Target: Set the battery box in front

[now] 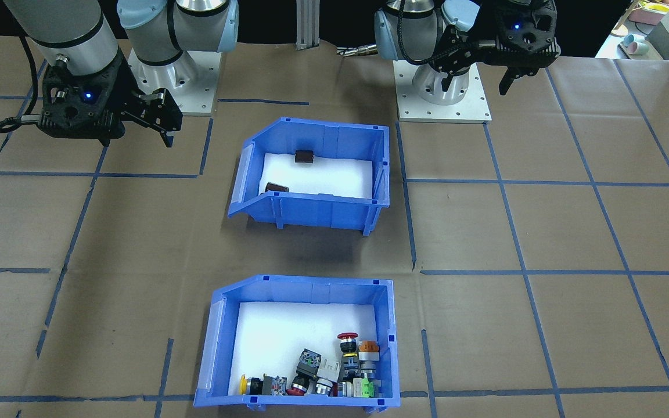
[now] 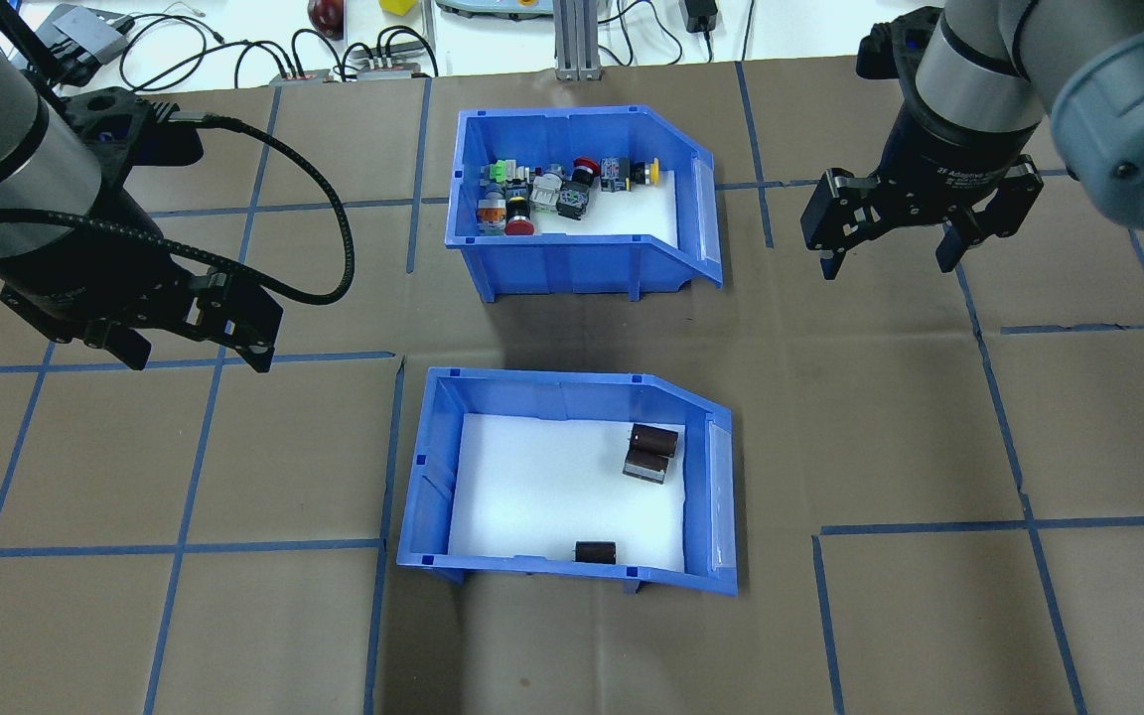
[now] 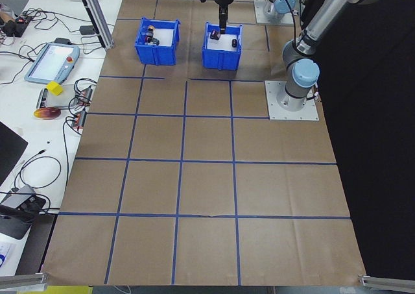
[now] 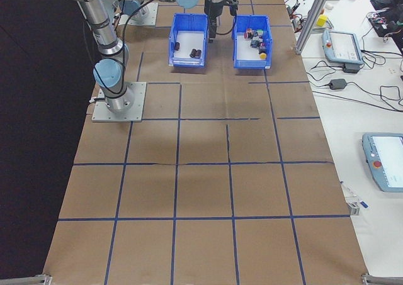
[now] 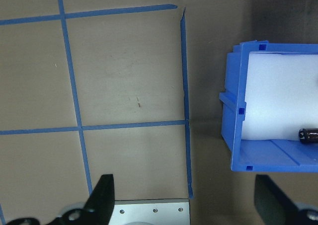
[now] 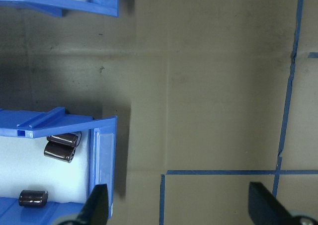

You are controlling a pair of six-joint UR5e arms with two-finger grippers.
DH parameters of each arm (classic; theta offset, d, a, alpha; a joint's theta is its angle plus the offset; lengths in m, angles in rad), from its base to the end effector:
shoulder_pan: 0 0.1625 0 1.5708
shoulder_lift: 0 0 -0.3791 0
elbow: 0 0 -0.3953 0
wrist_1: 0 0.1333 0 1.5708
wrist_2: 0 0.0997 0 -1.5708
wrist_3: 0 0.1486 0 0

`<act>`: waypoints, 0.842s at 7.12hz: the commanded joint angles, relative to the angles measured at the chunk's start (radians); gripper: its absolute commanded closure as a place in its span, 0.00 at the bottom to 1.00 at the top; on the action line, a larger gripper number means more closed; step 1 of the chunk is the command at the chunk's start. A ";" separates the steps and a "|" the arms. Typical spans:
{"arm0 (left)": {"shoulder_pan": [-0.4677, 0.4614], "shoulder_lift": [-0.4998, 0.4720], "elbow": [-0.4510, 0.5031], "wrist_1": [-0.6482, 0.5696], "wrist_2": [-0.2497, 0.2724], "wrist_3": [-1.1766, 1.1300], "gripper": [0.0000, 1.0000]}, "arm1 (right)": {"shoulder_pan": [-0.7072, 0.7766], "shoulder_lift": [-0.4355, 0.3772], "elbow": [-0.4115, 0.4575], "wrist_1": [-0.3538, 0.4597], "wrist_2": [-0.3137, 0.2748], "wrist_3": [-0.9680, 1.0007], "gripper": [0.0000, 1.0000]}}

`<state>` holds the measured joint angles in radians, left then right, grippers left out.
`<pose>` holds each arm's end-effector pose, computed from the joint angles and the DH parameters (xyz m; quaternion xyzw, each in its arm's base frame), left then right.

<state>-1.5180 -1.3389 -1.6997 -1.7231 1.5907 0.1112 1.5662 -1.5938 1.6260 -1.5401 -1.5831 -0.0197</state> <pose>-0.1091 -0.4047 0.4188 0.0294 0.9992 0.0254 0.0079 0.1293 -0.4771 0.3742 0.0077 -0.9995 -0.0315 0.0058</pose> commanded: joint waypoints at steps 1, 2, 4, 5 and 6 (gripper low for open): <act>-0.001 -0.009 -0.001 0.004 0.002 -0.005 0.00 | 0.000 0.000 -0.002 0.000 0.000 0.000 0.00; -0.001 -0.003 -0.001 -0.001 -0.002 -0.010 0.00 | 0.000 0.000 0.000 0.000 0.000 0.000 0.00; -0.002 -0.002 -0.001 -0.004 0.000 -0.008 0.00 | 0.000 0.000 -0.002 0.003 -0.003 0.001 0.00; -0.004 -0.003 0.000 -0.001 0.002 -0.008 0.00 | 0.000 0.000 0.000 0.008 -0.006 0.003 0.00; -0.004 -0.009 0.002 0.002 0.005 -0.008 0.00 | 0.000 0.000 0.000 0.008 -0.005 0.001 0.00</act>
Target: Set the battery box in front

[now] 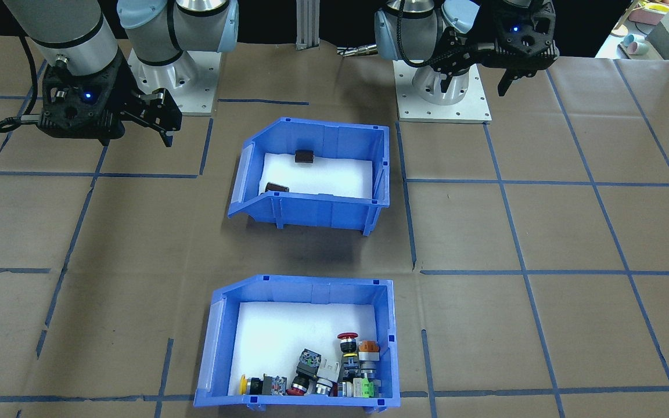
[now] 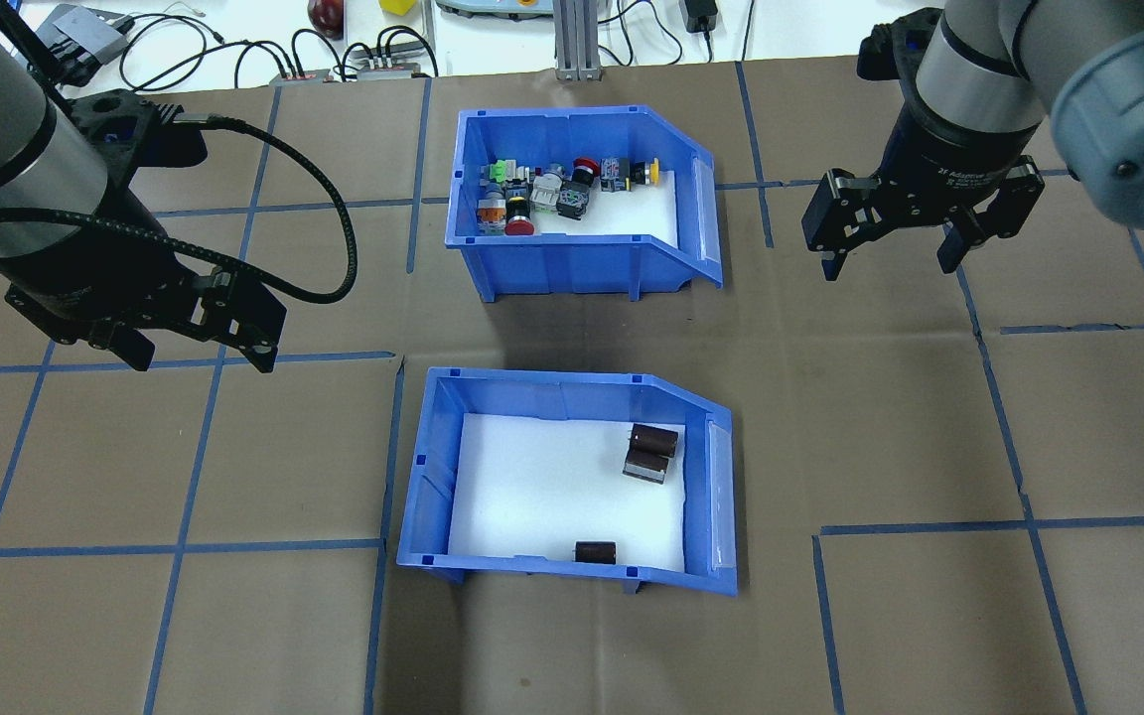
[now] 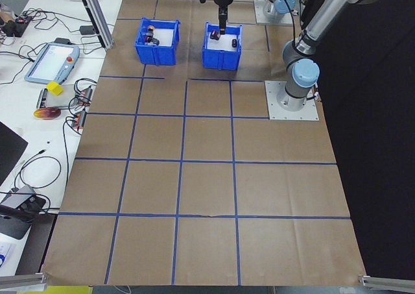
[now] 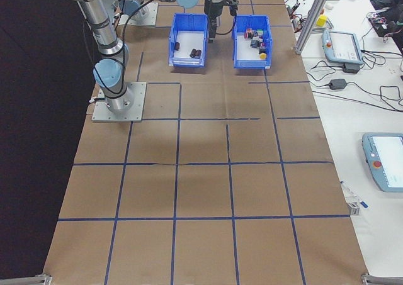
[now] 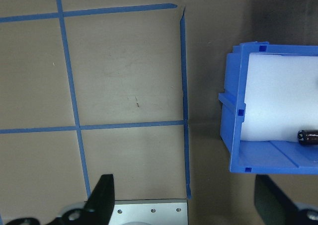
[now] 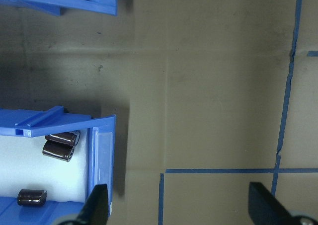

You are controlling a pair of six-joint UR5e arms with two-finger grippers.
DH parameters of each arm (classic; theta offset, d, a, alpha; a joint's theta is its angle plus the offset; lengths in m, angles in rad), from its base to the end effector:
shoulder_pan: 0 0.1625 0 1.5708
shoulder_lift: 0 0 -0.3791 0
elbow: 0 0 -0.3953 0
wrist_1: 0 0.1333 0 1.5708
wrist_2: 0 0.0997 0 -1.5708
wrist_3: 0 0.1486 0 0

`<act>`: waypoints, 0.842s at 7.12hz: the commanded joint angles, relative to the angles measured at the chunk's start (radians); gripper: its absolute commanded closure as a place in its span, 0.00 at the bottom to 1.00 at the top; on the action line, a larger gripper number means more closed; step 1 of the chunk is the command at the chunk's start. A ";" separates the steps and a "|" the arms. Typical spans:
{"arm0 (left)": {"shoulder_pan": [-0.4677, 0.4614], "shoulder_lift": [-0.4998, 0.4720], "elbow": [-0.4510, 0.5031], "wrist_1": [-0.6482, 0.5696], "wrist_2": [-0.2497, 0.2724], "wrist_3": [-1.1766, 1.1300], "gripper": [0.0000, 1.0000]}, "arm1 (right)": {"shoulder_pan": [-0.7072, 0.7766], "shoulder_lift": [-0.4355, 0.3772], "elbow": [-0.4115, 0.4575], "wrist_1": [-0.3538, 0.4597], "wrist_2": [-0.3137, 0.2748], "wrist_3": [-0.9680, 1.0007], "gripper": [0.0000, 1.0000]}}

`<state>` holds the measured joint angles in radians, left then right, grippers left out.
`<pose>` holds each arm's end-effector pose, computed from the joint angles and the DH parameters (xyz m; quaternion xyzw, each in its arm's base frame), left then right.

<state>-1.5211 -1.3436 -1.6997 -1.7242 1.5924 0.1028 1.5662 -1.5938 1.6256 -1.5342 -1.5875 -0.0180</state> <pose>-0.1101 -0.4053 0.4168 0.0268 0.9992 0.0283 0.0087 0.1286 -0.4763 0.3739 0.0070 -0.9994 -0.0343 0.0080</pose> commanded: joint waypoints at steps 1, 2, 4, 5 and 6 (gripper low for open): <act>-0.001 -0.006 0.000 0.003 -0.005 -0.011 0.00 | 0.000 0.000 -0.001 -0.003 -0.002 0.009 0.00; -0.001 -0.020 0.000 0.005 0.000 -0.011 0.00 | 0.000 -0.002 -0.001 0.005 0.003 0.009 0.00; 0.001 -0.013 -0.014 0.003 -0.003 -0.164 0.00 | 0.002 -0.005 -0.007 0.009 -0.002 -0.003 0.00; -0.001 -0.017 -0.012 -0.001 0.004 -0.292 0.00 | 0.003 -0.005 -0.013 0.009 -0.002 -0.014 0.00; -0.001 -0.019 -0.012 0.005 0.017 -0.386 0.01 | 0.005 -0.003 -0.016 0.003 0.000 -0.092 0.00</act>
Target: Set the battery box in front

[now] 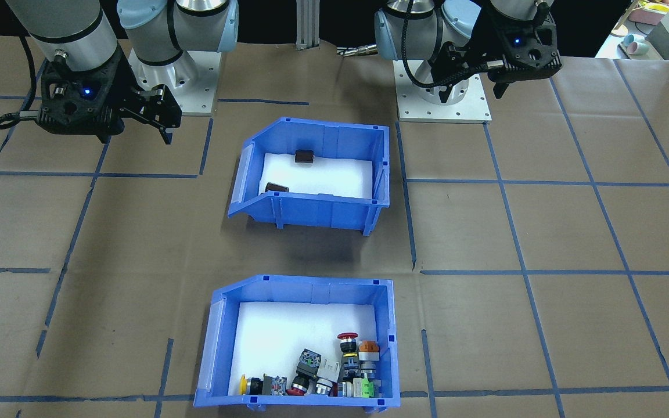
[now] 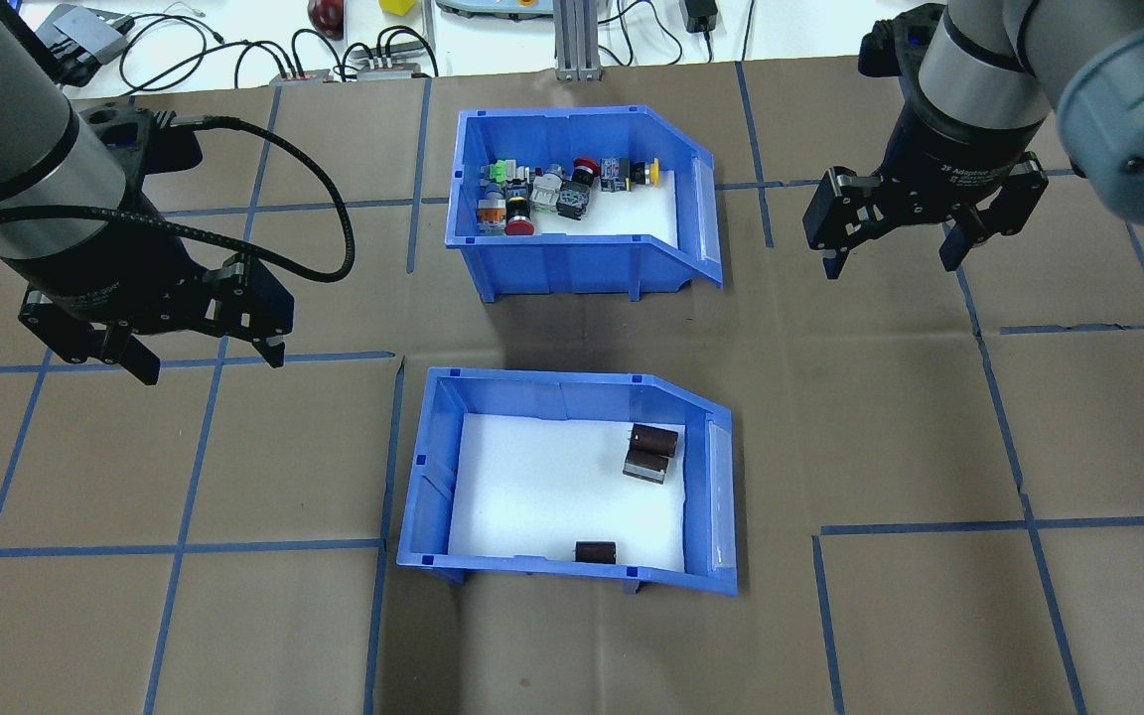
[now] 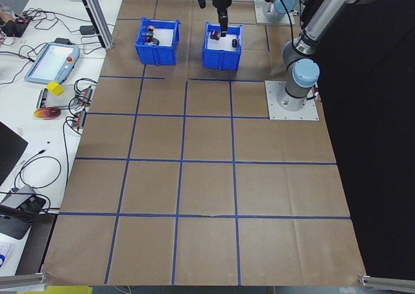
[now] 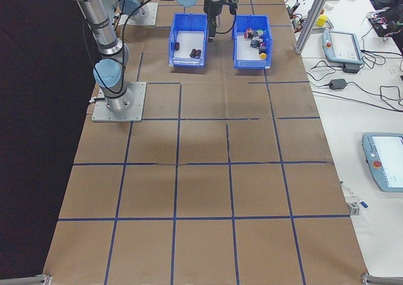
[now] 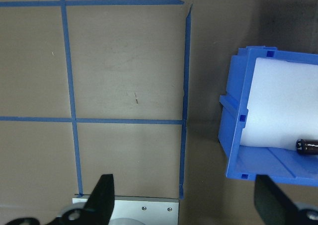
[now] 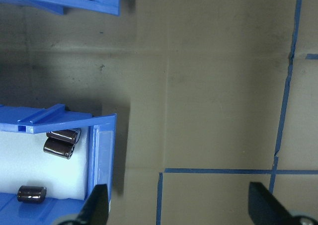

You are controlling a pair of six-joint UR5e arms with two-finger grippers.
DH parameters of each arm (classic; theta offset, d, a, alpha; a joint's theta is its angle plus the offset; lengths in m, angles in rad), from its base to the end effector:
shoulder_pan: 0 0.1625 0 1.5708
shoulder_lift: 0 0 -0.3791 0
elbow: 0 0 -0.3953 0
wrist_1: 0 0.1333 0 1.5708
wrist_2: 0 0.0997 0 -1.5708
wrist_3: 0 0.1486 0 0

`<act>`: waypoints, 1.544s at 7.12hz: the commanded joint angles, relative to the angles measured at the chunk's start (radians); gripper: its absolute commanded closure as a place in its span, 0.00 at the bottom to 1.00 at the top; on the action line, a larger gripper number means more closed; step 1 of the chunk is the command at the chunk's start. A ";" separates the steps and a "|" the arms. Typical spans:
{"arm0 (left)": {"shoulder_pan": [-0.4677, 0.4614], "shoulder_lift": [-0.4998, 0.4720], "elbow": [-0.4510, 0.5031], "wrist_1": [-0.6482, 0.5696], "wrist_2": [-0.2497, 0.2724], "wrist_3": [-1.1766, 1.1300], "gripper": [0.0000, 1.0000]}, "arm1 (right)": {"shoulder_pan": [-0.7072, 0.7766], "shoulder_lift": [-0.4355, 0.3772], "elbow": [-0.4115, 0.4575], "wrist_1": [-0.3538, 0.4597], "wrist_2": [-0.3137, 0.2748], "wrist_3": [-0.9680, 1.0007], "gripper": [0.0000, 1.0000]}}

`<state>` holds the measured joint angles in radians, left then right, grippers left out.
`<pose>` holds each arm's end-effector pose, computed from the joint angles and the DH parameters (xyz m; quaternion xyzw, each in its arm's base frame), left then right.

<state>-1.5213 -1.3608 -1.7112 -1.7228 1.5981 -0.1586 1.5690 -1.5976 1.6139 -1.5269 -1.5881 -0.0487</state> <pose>-0.1092 -0.4084 0.4045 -0.1032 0.9937 0.0404 0.0159 0.1299 -0.4759 0.3807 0.0237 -0.9992 -0.0303 0.0079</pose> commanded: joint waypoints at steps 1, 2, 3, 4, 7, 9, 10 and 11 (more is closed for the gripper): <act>0.000 0.009 -0.002 -0.007 0.016 -0.203 0.01 | 0.002 0.017 -0.005 -0.004 0.000 -0.141 0.00; 0.000 0.020 -0.019 -0.009 0.014 -0.237 0.01 | 0.006 0.054 -0.021 -0.012 0.008 -0.246 0.00; -0.005 0.023 -0.046 0.003 0.000 -0.318 0.01 | 0.009 0.089 -0.064 -0.012 0.011 -0.323 0.00; -0.020 0.040 -0.059 -0.004 -0.003 -0.481 0.01 | 0.023 0.134 -0.112 -0.012 0.013 -0.394 0.00; -0.072 0.119 -0.175 -0.006 -0.084 -0.938 0.01 | 0.139 0.284 -0.274 -0.013 0.010 -0.569 0.00; -0.170 0.175 -0.258 -0.002 -0.083 -1.228 0.01 | 0.227 0.364 -0.328 -0.067 0.004 -0.730 0.00; -0.218 0.178 -0.307 0.006 -0.084 -1.319 0.01 | 0.265 0.393 -0.331 -0.119 -0.001 -0.806 0.00; -0.280 0.180 -0.355 0.072 -0.084 -1.425 0.01 | 0.308 0.425 -0.331 -0.186 -0.001 -0.895 0.00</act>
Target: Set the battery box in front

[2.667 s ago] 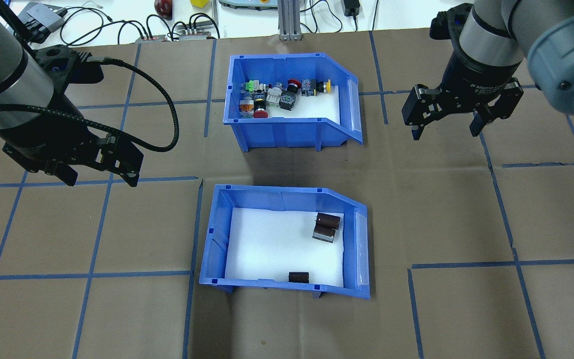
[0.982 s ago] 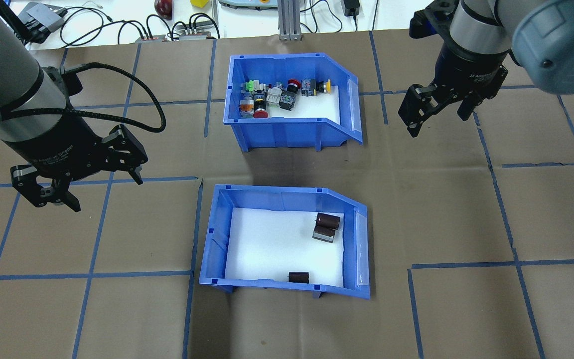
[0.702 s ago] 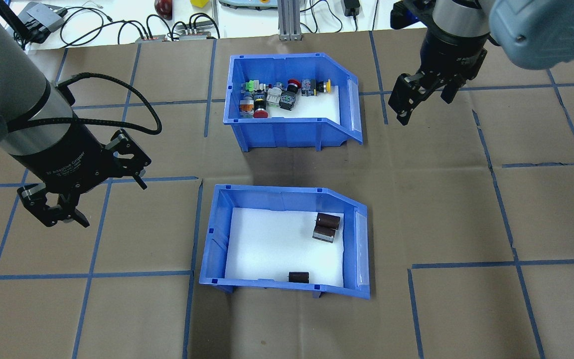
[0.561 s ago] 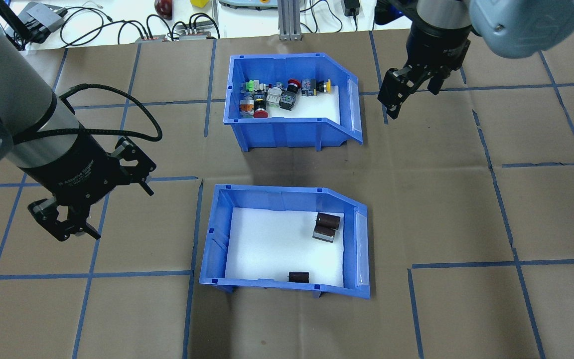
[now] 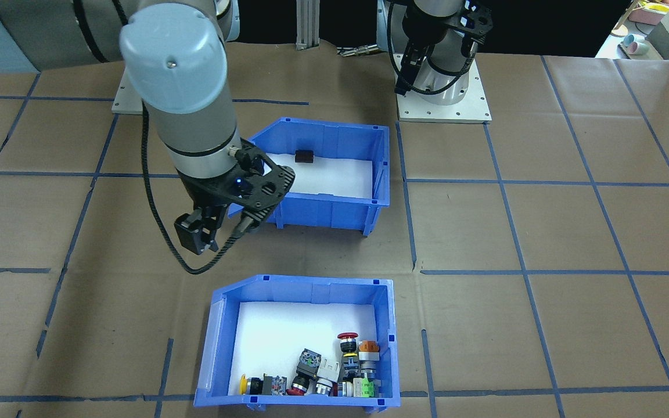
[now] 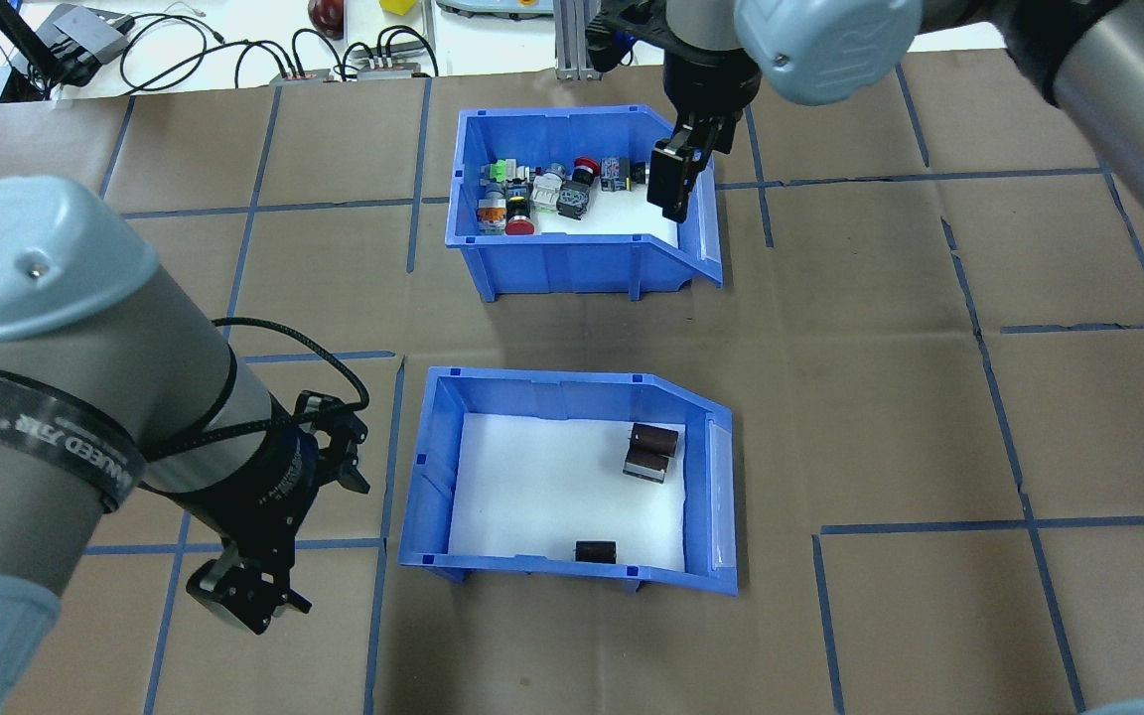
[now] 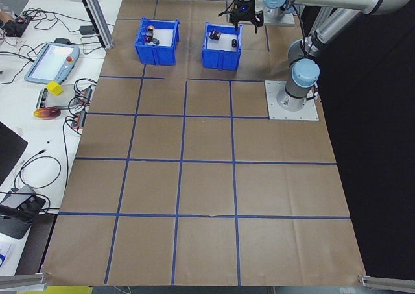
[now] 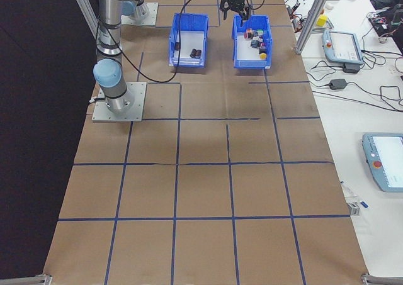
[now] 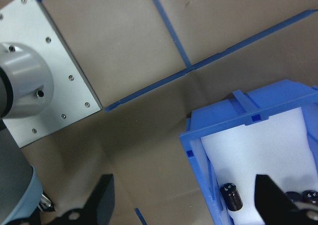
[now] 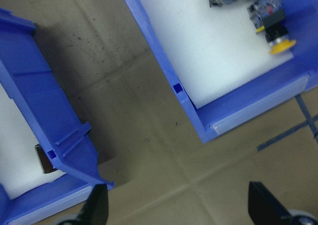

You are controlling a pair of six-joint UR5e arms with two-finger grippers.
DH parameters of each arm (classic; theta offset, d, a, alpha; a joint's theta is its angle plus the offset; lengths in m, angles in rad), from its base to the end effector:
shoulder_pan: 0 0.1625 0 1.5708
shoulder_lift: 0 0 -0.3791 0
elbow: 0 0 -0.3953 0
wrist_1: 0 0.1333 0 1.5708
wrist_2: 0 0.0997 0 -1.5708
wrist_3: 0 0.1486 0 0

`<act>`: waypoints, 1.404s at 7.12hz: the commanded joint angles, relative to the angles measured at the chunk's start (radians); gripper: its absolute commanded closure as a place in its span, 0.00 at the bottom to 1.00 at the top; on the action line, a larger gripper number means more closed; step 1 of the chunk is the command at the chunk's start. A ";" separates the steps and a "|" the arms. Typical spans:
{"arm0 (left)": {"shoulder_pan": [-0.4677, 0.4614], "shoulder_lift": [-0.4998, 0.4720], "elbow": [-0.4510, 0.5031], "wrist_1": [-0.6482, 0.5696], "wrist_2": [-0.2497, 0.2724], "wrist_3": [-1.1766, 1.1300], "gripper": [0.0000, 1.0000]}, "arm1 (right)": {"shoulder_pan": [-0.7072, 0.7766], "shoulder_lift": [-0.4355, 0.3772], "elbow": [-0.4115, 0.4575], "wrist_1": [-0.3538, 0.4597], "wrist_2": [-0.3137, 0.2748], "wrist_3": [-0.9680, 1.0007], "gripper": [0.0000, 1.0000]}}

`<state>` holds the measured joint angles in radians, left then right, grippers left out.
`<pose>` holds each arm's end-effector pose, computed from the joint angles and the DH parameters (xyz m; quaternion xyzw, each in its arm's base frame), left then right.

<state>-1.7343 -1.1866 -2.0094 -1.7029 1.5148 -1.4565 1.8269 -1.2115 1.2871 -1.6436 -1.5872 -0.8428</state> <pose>-0.1923 -0.2957 0.3282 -0.6016 0.7928 0.0844 0.0482 0.2854 -0.5732 0.3387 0.5222 -0.8528 -0.0037 0.0074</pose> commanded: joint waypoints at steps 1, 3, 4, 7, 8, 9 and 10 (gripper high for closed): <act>-0.126 0.002 -0.112 0.143 -0.002 -0.203 0.01 | 0.090 0.061 -0.003 -0.105 -0.004 -0.105 0.00; -0.195 0.002 -0.225 0.337 -0.027 -0.324 0.01 | 0.118 0.108 -0.005 -0.162 -0.022 -0.119 0.00; -0.205 -0.011 -0.242 0.385 -0.044 -0.332 0.01 | 0.126 0.137 -0.005 -0.186 -0.022 -0.175 0.00; -0.224 -0.077 -0.246 0.478 -0.091 -0.369 0.01 | 0.155 0.223 -0.003 -0.255 -0.020 -0.219 0.00; -0.234 -0.135 -0.246 0.547 -0.088 -0.366 0.01 | 0.169 0.251 -0.002 -0.322 -0.023 -0.214 0.00; -0.252 -0.183 -0.244 0.634 -0.085 -0.395 0.01 | 0.169 0.282 0.001 -0.381 -0.023 -0.219 0.00; -0.270 -0.191 -0.249 0.643 -0.081 -0.418 0.01 | 0.170 0.300 0.003 -0.381 -0.023 -0.214 0.00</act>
<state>-1.9832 -1.3483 -2.2552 -1.1037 1.4297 -1.8469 1.9938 -0.9399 1.2876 -1.9976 -1.6103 -1.0594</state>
